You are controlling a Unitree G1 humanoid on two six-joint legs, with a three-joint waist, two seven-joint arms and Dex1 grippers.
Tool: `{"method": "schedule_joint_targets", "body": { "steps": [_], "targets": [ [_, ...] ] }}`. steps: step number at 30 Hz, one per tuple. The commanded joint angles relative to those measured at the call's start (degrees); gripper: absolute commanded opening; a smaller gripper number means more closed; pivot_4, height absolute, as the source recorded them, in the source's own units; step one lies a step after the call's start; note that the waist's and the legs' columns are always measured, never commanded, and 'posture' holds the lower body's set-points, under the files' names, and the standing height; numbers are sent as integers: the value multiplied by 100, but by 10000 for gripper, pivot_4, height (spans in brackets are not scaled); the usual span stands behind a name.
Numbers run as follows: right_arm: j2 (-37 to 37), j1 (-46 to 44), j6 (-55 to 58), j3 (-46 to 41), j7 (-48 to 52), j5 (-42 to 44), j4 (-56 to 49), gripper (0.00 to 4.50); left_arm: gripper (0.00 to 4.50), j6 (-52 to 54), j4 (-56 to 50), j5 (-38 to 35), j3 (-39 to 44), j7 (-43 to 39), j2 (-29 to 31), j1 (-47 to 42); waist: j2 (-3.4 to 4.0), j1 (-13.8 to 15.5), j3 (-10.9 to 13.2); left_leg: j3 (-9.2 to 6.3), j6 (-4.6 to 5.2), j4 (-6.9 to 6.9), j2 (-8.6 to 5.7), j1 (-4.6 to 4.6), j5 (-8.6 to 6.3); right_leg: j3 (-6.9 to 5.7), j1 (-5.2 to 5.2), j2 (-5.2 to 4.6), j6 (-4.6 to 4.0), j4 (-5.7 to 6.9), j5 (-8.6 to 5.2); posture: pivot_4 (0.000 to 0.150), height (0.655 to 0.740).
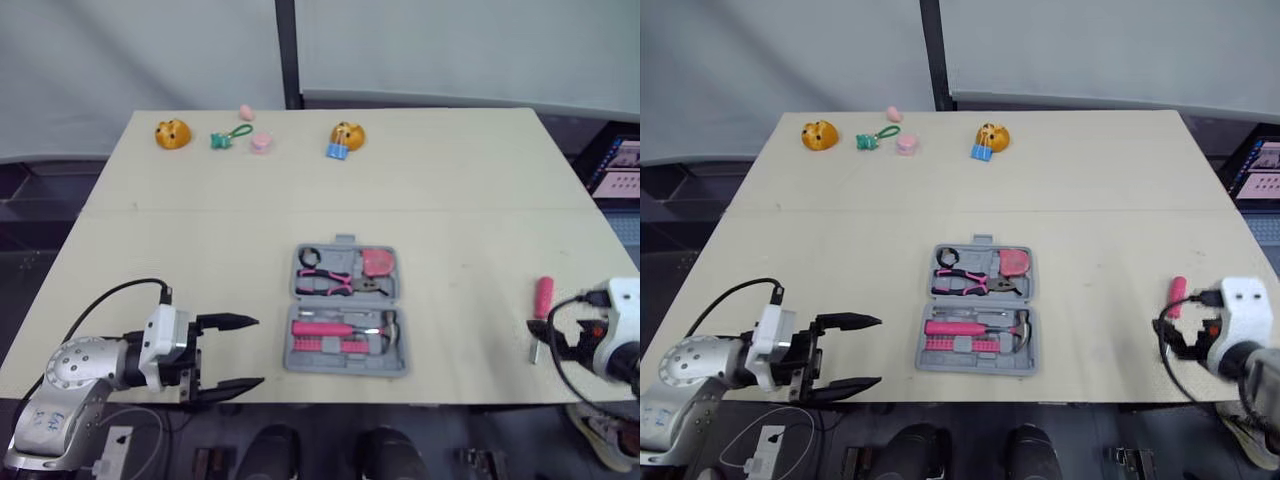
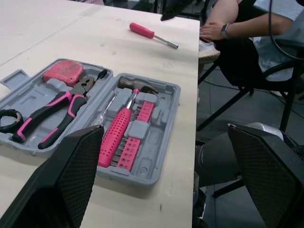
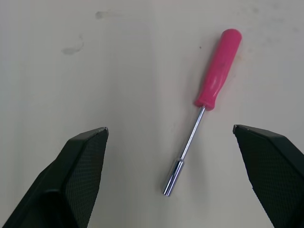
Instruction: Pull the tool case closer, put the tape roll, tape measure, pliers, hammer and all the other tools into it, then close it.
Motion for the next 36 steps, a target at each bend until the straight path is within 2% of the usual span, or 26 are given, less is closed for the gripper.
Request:
{"method": "schedule_joint_targets", "body": {
  "steps": [1,6,11,19,27,36],
  "targets": [
    [-450,-795,735,59,-164,-202,779,45000,44481,-14,-189,-31,-3,46,52,-10,2,2,1,0,2,0,-2,-2,2,-1,0,-1,1,-1,0,1500,6677],
    [-737,-2302,1262,538,-302,-563,2272,45000,44481,-30,-240,-2,-18,100,41,24,3,-19,2,2,2,4,-4,-2,9,-2,1,-2,3,1,2,1500,6677],
    [-727,-3114,1298,868,-438,-902,3335,45000,44481,-51,-311,26,7,221,24,97,4,-66,2,3,-3,1,-3,-10,22,-6,-7,1,3,2,2,1500,6677],
    [-484,-3339,922,1211,-399,-1213,3968,45000,44481,-75,-392,46,24,319,51,205,4,-77,2,3,-2,6,-11,-66,49,-7,-60,-3,16,14,13,1500,6677],
    [-207,-3484,458,1345,-481,-1475,4425,45000,44481,-96,-433,69,16,362,66,233,6,-131,1,7,-4,4,-13,-71,53,-5,-72,-3,16,24,13,1500,6677],
    [28,-3420,58,1288,-603,-1674,4480,45000,44481,-99,-533,83,78,417,82,371,6,-132,1,9,-6,4,-13,-72,54,-4,-77,-3,17,31,13,1500,6677]
  ]
}}
